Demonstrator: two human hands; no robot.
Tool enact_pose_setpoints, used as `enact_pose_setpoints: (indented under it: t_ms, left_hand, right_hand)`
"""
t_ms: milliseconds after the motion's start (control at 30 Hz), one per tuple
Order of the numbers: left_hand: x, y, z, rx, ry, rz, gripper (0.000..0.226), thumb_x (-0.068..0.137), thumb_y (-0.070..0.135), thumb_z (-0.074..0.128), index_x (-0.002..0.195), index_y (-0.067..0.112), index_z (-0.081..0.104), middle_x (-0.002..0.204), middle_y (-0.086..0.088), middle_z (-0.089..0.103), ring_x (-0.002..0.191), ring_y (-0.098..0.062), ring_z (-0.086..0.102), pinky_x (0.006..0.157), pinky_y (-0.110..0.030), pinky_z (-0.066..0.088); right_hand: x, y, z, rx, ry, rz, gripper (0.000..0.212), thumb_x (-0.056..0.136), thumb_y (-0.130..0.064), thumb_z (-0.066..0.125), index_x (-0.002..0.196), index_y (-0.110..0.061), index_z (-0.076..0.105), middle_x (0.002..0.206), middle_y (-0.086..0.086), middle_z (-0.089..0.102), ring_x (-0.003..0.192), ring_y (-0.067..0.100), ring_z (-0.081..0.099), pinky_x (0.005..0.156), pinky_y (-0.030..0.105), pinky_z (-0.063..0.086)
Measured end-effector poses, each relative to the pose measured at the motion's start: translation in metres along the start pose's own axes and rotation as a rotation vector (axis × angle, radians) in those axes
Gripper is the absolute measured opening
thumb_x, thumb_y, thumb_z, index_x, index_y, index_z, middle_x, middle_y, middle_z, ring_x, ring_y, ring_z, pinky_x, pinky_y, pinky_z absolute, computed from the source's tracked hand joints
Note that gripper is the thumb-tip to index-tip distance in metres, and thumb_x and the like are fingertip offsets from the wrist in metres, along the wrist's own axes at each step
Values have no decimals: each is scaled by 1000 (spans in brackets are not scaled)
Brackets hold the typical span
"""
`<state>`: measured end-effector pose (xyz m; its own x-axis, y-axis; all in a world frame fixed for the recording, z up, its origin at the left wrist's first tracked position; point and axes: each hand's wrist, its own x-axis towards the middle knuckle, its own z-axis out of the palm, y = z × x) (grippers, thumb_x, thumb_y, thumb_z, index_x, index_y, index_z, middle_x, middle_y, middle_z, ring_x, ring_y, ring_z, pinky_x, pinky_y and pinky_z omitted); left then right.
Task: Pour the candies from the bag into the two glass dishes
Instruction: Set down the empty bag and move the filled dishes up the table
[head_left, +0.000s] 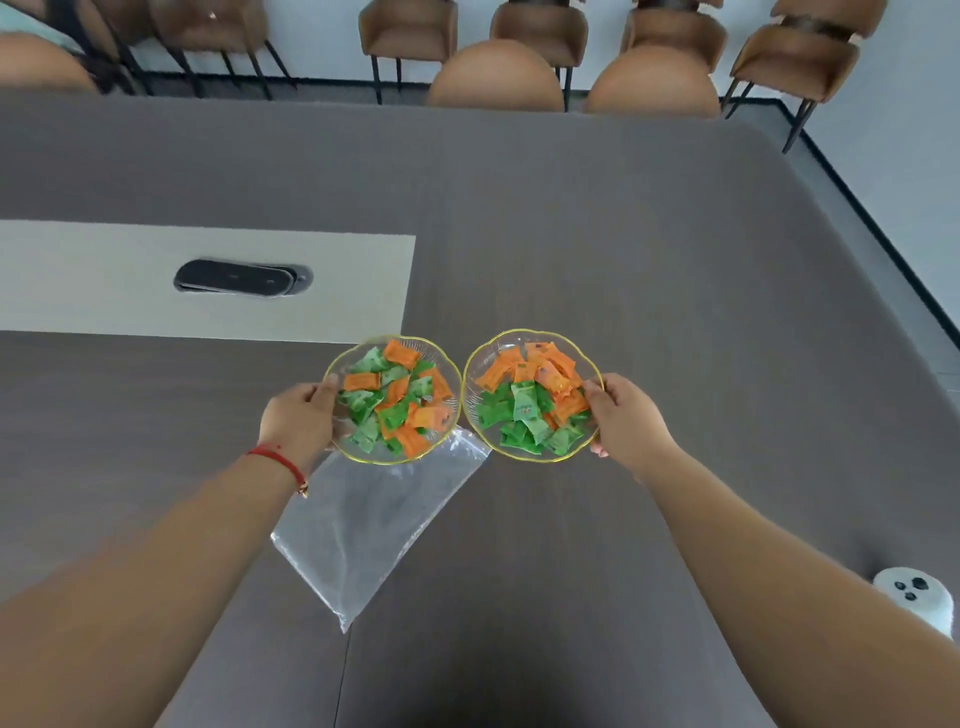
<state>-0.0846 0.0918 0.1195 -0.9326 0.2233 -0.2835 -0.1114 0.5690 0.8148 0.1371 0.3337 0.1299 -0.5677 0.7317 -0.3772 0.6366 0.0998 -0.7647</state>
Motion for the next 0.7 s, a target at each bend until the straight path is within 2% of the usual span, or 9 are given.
enact_pose_setpoints:
  t_ms: [100,200,300,433,567,700]
  left_hand:
    - [35,18,-23,-44,15,-36,34,91,40,50,80,11,66,56,-4,65,54,-19,62,67,-37,58]
    - [77,28,-41,-100,32,-47,34,89,42,52,69,17,63,58,-6,67,61,-28,63,75,-45,59]
    - [124,32,-53,-108,53,-50,36,89,42,51,70,15,63,69,-12,67,65,-30,65,76,-48,59]
    - [190,26,-53,-150,72,-95,37,89,43,52,69,14,62,71,-8,68,63,-30,67,75,-45,58]
    - [245,10,-38,-201,52,-152,33,90,41,53,71,15,60,72,-6,67,55,-22,63,65,-37,55]
    - [294,-16,-10,-176,43,-169,32,89,44,51,74,17,59,73,-3,68,57,-24,67,67,-36,57]
  right_hand:
    - [22,-45,15,-32,2,-25,31,101,-31,34,96,-10,56,59,6,57,45,17,53,47,24,45]
    - [49,-81,35,-36,-8,-53,32,101,-31,33,94,-10,56,57,8,59,46,18,54,50,26,45]
    - [84,-107,63,-11,-8,-38,30,101,-30,34,91,-11,55,54,7,58,43,18,52,50,26,43]
    - [140,-122,106,48,18,21,29,101,-29,34,93,-10,55,57,7,57,42,16,50,47,26,41]
    - [197,-117,143,100,71,106,28,101,-33,35,96,-16,57,65,6,60,52,19,55,51,30,45]
    - [248,-100,172,57,104,206,30,101,-34,34,96,-17,57,69,8,63,53,20,55,53,32,42]
